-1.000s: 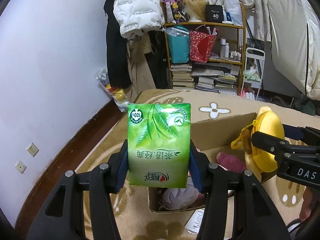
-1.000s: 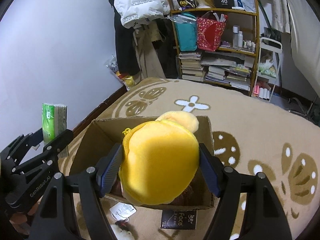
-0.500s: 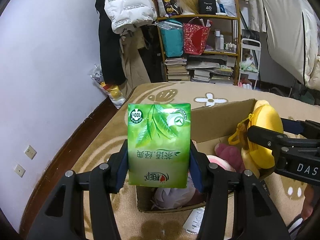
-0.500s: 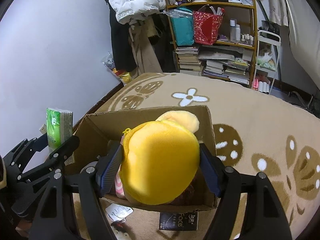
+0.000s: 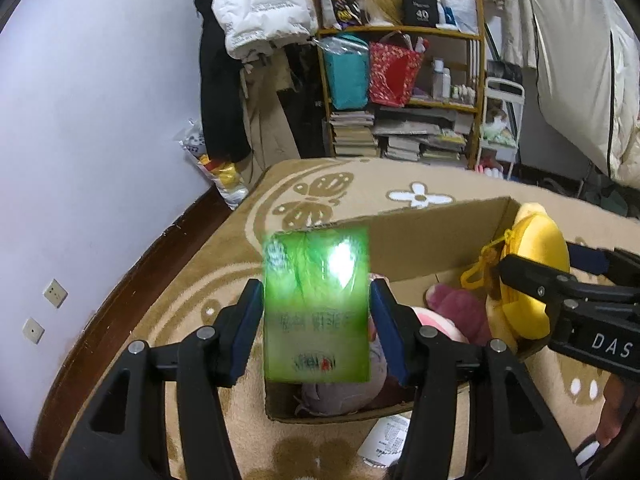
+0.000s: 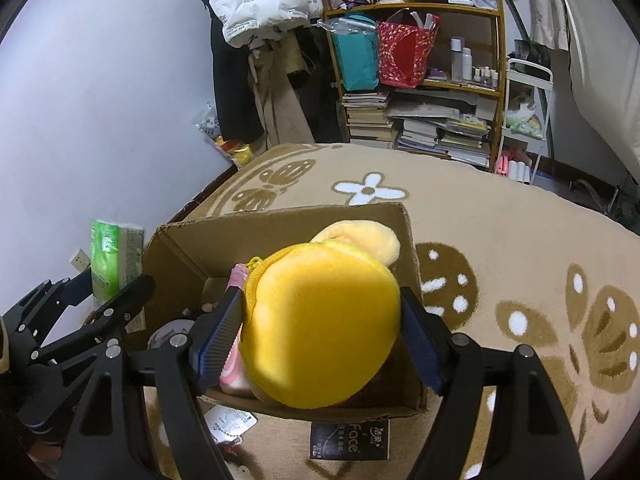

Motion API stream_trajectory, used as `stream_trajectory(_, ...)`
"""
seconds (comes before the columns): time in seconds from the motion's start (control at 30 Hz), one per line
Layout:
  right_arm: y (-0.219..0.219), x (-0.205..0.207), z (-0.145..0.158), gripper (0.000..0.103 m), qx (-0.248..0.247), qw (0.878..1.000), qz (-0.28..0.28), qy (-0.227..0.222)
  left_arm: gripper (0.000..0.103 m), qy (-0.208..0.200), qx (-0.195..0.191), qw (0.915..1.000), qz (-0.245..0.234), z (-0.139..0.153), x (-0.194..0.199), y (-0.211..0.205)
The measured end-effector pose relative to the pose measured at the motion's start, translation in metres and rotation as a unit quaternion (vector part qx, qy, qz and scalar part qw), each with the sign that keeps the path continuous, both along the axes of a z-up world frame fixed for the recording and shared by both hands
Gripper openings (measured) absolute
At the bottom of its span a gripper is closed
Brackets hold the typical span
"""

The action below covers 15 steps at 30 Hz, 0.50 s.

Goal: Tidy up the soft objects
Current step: 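Lower both items into the box and open both grippers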

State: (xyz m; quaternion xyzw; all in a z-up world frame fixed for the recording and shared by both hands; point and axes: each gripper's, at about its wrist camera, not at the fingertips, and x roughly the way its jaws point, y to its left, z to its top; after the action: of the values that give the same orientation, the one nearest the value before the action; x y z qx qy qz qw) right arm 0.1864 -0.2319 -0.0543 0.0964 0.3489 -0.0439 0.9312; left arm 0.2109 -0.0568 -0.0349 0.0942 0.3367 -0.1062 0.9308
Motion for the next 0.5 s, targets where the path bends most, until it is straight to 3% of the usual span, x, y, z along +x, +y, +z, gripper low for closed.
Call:
stream_trajectory(0.1,-0.001,-0.001,0.000,0.081,0.003,1.000,-0.001,-0.002,0.061,-0.009,0.006,0.9999,0.000,0.001,-0.002,-0.001)
stream_trajectory(0.17,-0.002,-0.001,0.001,0.083,0.007,1.000,-0.003,-0.002,0.074,-0.016,0.008,0.9998,0.005,0.002,-0.003,-0.001)
stream_trajectory(0.37,-0.002,-0.007,0.007,0.093,0.009,1.000,-0.005,-0.010,0.095,-0.031,0.014,0.9992,0.020,0.009,-0.009,0.006)
stream_trajectory(0.5,-0.004,-0.014,0.016,0.100,0.013,1.000,-0.017,-0.019,0.101,-0.040,0.009,0.9987,0.030,0.017,-0.015,0.016)
